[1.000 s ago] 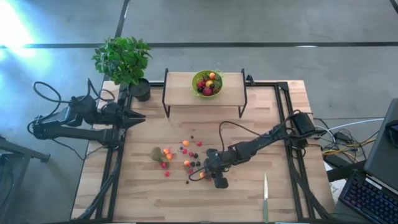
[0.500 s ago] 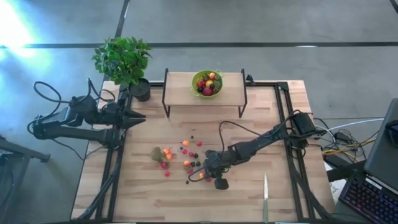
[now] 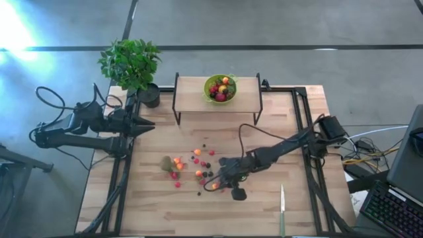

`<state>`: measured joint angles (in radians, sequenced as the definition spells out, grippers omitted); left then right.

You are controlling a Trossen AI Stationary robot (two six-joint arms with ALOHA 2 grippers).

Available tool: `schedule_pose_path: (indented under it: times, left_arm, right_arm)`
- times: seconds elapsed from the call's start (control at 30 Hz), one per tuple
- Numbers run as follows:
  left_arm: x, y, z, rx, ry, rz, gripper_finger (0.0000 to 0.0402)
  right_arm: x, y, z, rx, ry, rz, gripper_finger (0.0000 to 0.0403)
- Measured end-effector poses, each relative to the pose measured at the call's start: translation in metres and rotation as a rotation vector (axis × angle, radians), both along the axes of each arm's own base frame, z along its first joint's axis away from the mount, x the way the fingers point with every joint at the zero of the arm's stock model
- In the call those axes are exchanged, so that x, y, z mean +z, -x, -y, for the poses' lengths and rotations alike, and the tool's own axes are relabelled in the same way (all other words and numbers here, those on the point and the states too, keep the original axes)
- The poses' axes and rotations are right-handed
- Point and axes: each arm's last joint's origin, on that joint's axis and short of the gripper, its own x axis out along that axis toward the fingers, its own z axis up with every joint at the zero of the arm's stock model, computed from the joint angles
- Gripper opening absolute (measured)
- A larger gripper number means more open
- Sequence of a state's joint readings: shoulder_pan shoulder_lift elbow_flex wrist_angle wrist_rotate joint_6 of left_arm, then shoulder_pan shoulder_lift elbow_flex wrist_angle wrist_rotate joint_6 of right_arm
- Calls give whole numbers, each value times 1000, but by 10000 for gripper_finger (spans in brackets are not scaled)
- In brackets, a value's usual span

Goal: Pick & Place Fruit
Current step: Put the red strawberry into the green strainer bowl on the shelf

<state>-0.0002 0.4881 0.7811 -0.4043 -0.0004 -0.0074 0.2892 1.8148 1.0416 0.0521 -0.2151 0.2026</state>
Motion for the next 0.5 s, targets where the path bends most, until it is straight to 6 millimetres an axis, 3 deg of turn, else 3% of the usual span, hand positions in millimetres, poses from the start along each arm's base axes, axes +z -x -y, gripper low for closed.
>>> schedule_pose_path:
  times: [0.5]
  left_arm:
    - [-1, -3, 0, 0, 0, -11, 62]
  right_arm:
    - [77, 20, 45, -65, 18, 205, 8]
